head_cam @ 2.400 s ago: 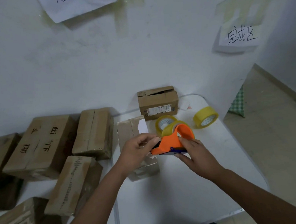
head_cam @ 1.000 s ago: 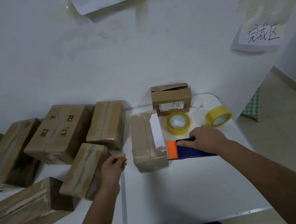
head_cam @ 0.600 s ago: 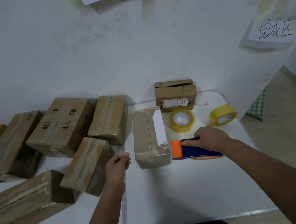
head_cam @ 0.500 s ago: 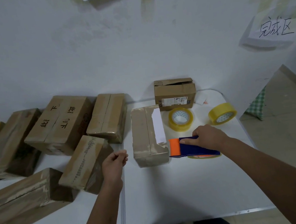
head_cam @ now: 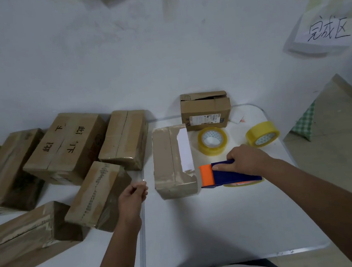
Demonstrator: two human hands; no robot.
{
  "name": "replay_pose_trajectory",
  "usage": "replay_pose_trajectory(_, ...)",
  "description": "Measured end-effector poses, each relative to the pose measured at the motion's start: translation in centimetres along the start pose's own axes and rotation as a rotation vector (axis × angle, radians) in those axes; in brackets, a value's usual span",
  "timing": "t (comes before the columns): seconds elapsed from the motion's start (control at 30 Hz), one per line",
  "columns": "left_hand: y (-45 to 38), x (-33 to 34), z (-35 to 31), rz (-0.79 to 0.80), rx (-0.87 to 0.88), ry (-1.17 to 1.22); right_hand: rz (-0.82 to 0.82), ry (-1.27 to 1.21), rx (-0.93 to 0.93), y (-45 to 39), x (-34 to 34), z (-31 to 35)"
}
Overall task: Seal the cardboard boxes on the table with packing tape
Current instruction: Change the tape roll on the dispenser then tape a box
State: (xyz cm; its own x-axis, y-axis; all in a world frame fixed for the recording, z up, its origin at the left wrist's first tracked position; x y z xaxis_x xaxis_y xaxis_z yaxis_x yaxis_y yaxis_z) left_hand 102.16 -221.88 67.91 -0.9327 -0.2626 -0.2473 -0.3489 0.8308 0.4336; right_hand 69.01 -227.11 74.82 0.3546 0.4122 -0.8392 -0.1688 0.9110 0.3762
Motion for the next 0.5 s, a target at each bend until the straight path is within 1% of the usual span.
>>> replay_pose_trajectory(0.17, 0.3, 0.4, 0.5, -0.041, -0.045, 0.024, 0.013, 0.029, -0.009, -0.3, 0.5, 0.0)
replay_pose_trajectory(0.27, 0.1, 0.7, 0.4, -0.05, -0.019, -0.041, -0.014, 0.046, -0.007, -0.7, 0.9, -0.2)
replay_pose_trajectory(0.4, -0.4, 1.9, 1.1, 0.06, -0.027, -0.24, -0.01, 0.058, 0.02, -1.3, 1.7, -0.5)
replay_pose_trajectory(0.5, -0.3, 2.2, 1.0, 0.094, -0.03, -0.299, -0.001, 0.049, 0.05, -1.2, 2.2, -0.2)
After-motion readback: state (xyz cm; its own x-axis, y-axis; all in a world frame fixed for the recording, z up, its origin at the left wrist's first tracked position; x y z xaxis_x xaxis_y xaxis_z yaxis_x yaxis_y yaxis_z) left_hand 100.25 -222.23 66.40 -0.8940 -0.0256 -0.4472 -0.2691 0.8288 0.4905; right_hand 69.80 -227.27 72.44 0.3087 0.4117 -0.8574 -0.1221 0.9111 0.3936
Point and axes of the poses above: each hand's wrist, its own y-axis away from the middle knuckle, its own x-axis out of the palm, z = x × y, the point moved 3 cm from there along -y, towards the middle knuckle, and after that the axes turned 8 degrees about -y, right-handed, at the moved point
